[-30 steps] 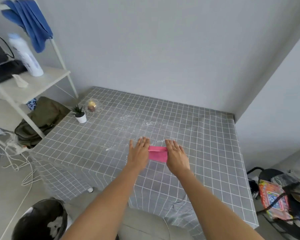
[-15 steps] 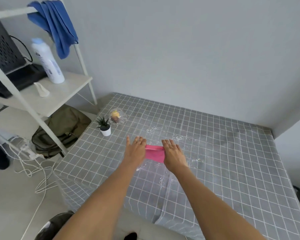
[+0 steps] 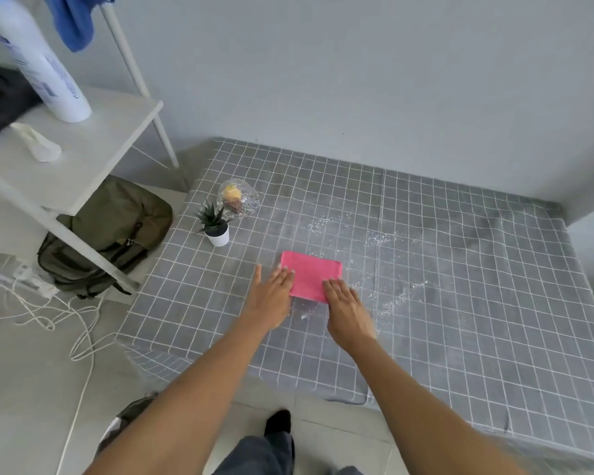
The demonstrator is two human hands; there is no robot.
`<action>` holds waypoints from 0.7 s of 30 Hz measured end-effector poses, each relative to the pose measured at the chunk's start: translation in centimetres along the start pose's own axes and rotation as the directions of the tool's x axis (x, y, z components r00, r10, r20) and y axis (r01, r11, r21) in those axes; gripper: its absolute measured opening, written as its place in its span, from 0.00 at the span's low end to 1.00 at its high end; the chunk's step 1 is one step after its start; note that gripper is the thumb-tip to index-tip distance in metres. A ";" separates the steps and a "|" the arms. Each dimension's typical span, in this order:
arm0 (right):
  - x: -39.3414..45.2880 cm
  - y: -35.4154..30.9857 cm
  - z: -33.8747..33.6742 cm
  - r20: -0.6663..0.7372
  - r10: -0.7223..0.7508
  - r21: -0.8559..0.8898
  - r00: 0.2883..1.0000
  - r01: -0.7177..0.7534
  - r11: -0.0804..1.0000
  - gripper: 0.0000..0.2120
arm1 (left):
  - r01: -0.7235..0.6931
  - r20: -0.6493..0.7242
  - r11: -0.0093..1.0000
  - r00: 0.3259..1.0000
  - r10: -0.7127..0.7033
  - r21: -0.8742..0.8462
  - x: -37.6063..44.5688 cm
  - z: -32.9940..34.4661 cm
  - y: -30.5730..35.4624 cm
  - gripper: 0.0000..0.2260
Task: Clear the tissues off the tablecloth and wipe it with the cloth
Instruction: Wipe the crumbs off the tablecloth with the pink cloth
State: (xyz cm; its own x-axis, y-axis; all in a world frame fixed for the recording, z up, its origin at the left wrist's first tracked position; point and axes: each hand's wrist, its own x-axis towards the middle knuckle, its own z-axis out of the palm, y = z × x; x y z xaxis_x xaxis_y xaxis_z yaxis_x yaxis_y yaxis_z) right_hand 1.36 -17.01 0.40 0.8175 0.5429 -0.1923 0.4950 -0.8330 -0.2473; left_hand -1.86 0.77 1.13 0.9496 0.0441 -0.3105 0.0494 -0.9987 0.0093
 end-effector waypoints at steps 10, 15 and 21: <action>-2.9 -1.4 2.6 0.158 0.015 -0.069 0.987 -0.004 0.998 0.29 | -0.048 0.017 0.998 0.999 0.049 -0.031 -3.0 3.3 -1.1 0.29; -2.3 -1.8 2.0 0.107 0.044 0.016 0.993 -0.046 0.999 0.30 | -0.066 0.008 0.988 0.998 0.067 -0.137 -3.9 4.1 -2.8 0.30; 2.5 -5.1 2.5 -0.016 0.154 0.120 0.988 -0.151 0.981 0.35 | 0.108 -0.035 0.961 0.992 -0.121 -0.256 -2.5 3.5 -5.9 0.30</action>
State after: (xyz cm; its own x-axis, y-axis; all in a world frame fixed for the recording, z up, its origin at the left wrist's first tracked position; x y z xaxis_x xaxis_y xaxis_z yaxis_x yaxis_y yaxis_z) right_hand 0.14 -11.12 -1.16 0.8887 0.4064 -0.2125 0.3269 -0.8863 -0.3279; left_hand -5.64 6.47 -1.42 0.9469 0.1656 -0.2757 0.2295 -0.9485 0.2183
